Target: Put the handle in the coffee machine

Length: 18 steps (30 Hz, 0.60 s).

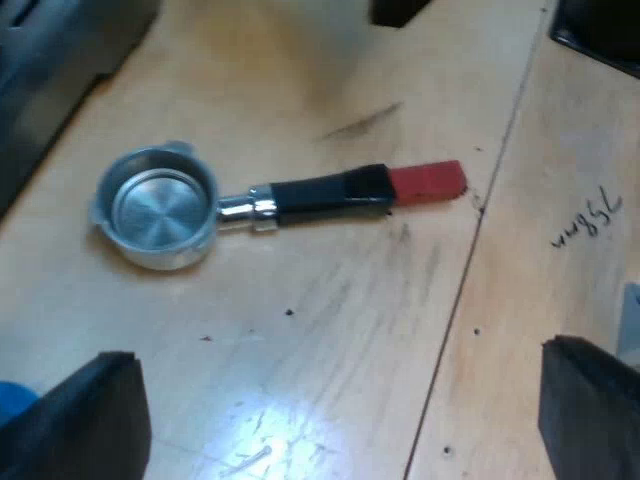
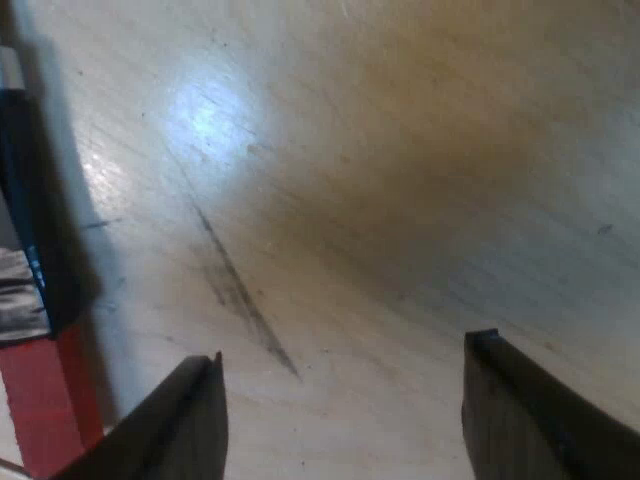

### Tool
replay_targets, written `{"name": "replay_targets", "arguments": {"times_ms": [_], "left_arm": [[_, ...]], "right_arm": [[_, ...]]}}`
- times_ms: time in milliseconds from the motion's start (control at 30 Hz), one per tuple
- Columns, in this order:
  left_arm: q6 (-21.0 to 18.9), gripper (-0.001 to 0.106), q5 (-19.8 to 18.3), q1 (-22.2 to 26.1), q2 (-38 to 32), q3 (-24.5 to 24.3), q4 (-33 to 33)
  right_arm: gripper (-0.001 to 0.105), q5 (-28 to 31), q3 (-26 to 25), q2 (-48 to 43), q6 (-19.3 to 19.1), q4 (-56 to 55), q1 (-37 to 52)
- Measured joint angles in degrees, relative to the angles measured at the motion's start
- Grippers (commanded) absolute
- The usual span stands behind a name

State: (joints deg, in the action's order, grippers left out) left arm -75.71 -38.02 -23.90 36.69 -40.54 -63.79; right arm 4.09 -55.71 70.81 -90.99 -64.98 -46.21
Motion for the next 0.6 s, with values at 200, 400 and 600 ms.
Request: {"name": "replay_targets", "arguments": {"times_ms": [200,400,600], "left_arm": [[1.5,0.080,0.0,-2.0,0.0,0.0,-0.1],[2.5,0.080,0.0,-2.0,0.0,0.0,-0.1],[2.6,0.080,0.0,-2.0,0.0,0.0,-0.1]], "right_arm": [[0.042,0.1,0.7,0.2,1.0,1.9,0.0],[0.001,0.1,2.8,0.2,1.0,3.9,0.0],[0.000,0.1,4.7,0.2,1.0,6.3,0.0]]}}
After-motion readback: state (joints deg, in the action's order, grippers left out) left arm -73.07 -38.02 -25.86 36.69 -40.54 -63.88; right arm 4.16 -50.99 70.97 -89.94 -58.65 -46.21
